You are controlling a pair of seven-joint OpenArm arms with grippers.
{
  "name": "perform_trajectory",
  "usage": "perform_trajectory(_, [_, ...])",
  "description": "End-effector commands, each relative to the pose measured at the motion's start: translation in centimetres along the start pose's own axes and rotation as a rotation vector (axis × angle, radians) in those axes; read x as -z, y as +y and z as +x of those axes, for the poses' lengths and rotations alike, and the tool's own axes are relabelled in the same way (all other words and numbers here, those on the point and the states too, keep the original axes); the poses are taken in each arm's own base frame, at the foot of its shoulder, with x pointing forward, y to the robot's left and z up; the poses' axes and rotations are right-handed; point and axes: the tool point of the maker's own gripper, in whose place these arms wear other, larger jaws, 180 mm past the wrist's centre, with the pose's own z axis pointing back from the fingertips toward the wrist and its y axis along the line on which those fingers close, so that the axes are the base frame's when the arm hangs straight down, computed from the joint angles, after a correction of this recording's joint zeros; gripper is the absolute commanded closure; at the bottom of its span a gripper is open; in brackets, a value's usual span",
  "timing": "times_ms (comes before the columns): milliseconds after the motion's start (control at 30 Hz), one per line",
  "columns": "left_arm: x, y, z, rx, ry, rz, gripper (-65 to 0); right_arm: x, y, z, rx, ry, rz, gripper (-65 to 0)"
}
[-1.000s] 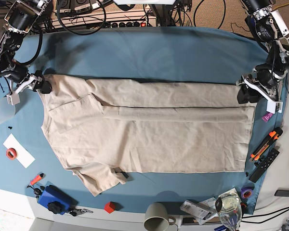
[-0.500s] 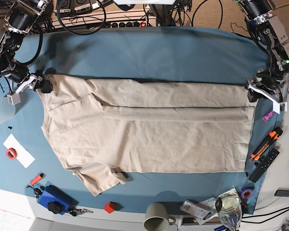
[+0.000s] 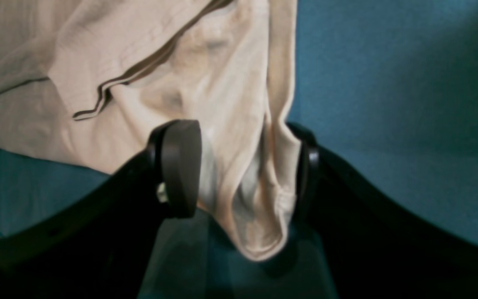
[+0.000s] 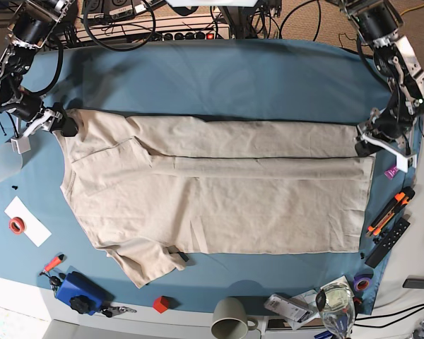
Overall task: Fold the T-shirt properly
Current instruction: 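Grasp the folded edge corners with both grippers, then pull the folded edge corners outward to straighten the fold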
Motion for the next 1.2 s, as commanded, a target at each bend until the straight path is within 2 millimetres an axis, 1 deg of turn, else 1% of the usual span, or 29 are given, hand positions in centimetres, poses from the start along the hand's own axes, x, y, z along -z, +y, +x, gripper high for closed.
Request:
perform_trajectory(0, [0.0, 0.1, 0.1, 0.005, 0.031, 0.001, -34.3, -0.3, -0.5, -0.8, -0.009, 0.060, -0.025, -30.3])
perform_trajectory(33, [0.1, 0.0, -0.1, 0.002, 0.051, -0.002, -34.3, -0.3, -0.5, -0.8, -0.009, 0.060, -0.024, -28.1])
perform_trajectory(100, [0.1, -0.1, -0.1, -0.009, 0.066, 0.001, -32.4, -0.3, -0.5, -0.8, -0.009, 0.059, -0.024, -19.2])
perform_trajectory(133, [0.1, 0.1, -0.1, -0.020, 0.068, 0.009, -30.5, -0.3, -0.5, -0.7, -0.009, 0.058, -0.024, -14.2])
perform_trajectory(200, [0.1, 0.2, -0.1, -0.036, 0.068, 0.020, -25.6, -0.3, -0.5, -0.7, -0.010, 0.055, -0.024, -6.8])
perform_trajectory(267, [0.0, 0.2, -0.4, -0.040, 0.086, 0.020, -18.6, -0.3, -0.5, -0.7, -0.010, 0.054, -0.025, -1.6])
perform_trajectory(300, [0.0, 0.2, -0.5, -0.040, 0.094, 0.020, -14.6, -0.3, -0.5, -0.6, -0.010, 0.050, -0.025, 0.0])
perform_trajectory(400, [0.0, 0.2, -0.9, -0.040, 0.117, 0.020, -0.8, -0.4, -0.4, 0.2, -0.017, 0.013, -0.026, 0.0])
perform_trajectory(433, [0.0, 0.2, -1.0, -0.040, 0.122, 0.019, 0.0, -0.5, -0.4, 0.5, -0.022, 0.000, -0.028, 0.0])
perform_trajectory(800, [-0.6, -0.2, -0.6, -0.015, 0.124, 0.018, 0.0, -1.9, 1.9, 4.1, -0.165, -0.075, -0.043, 0.0])
perform_trajectory(1033, [-0.8, 0.2, -0.8, -0.010, 0.142, 0.027, 0.0, -2.0, 1.8, 3.8, -0.169, -0.064, -0.048, 0.0])
perform_trajectory(1167, [-1.1, 0.8, -0.3, 0.003, 0.137, 0.042, 0.0, -1.9, 1.8, 3.8, -0.169, -0.065, -0.047, 0.0])
